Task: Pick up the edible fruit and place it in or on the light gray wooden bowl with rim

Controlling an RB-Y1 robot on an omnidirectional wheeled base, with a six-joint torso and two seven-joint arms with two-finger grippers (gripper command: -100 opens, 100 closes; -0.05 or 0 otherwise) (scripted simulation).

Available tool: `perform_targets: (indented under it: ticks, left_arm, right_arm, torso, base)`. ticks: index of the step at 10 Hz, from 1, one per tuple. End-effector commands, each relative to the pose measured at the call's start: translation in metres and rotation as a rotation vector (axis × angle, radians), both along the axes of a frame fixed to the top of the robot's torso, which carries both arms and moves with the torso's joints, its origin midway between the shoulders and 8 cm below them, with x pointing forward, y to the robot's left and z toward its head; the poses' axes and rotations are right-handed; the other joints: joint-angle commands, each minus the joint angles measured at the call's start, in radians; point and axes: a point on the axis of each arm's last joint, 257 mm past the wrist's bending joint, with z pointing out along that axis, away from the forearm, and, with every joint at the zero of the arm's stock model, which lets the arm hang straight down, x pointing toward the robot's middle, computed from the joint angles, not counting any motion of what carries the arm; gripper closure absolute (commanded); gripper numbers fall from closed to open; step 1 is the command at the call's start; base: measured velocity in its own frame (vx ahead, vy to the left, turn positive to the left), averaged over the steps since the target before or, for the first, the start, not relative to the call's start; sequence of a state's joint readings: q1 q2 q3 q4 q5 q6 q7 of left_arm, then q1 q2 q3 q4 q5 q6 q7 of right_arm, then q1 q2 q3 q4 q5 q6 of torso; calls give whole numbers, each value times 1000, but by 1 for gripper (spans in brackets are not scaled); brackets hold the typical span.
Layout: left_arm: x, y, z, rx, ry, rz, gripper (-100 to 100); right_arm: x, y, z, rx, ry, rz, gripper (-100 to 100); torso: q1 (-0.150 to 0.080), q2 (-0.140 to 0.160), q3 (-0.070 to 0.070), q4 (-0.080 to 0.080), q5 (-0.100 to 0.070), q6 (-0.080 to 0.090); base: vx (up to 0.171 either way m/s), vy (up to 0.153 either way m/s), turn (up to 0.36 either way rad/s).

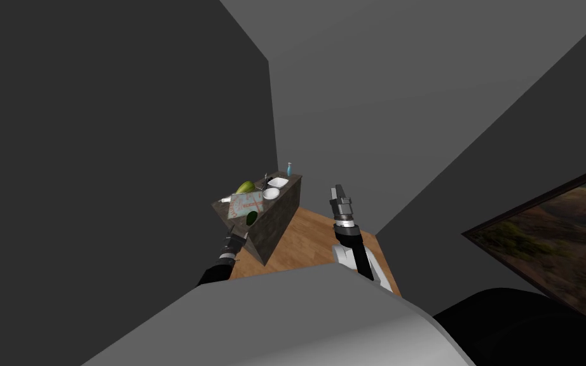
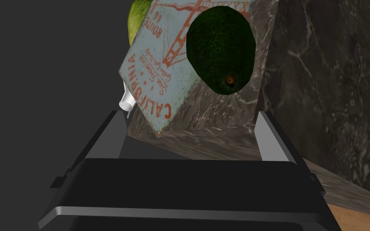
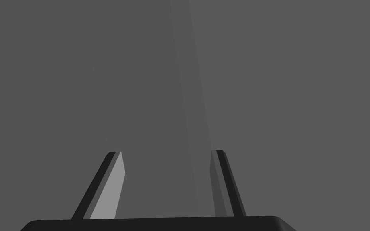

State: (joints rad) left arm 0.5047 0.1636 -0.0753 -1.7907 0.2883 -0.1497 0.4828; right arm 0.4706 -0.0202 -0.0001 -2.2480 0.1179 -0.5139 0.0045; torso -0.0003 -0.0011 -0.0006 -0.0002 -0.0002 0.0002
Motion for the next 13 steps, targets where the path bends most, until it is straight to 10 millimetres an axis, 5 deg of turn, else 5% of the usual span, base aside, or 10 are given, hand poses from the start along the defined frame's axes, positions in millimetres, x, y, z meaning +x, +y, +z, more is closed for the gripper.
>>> perform_targets:
  ticks: [1, 12, 13]
  left_arm:
    - [4, 2, -9, -12, 15, 6, -100]
    - [33, -33, -26, -172, 14, 83, -100]
    - [34, -33, -26, -173, 14, 83, 0]
  right_arm:
    - [0, 0, 0, 0, 0, 0, 0]
    - [0, 0, 0, 0, 0, 0, 0]
    - [0, 0, 0, 0, 0, 0, 0]
  torso:
    - [0, 0, 0, 0, 0, 0]
    - [1, -1, 0, 0, 0, 0]
    - [1, 0, 0, 0, 0, 0]
  base:
    - [7, -5, 1]
    - [12, 9, 1]
    - [0, 0, 0]
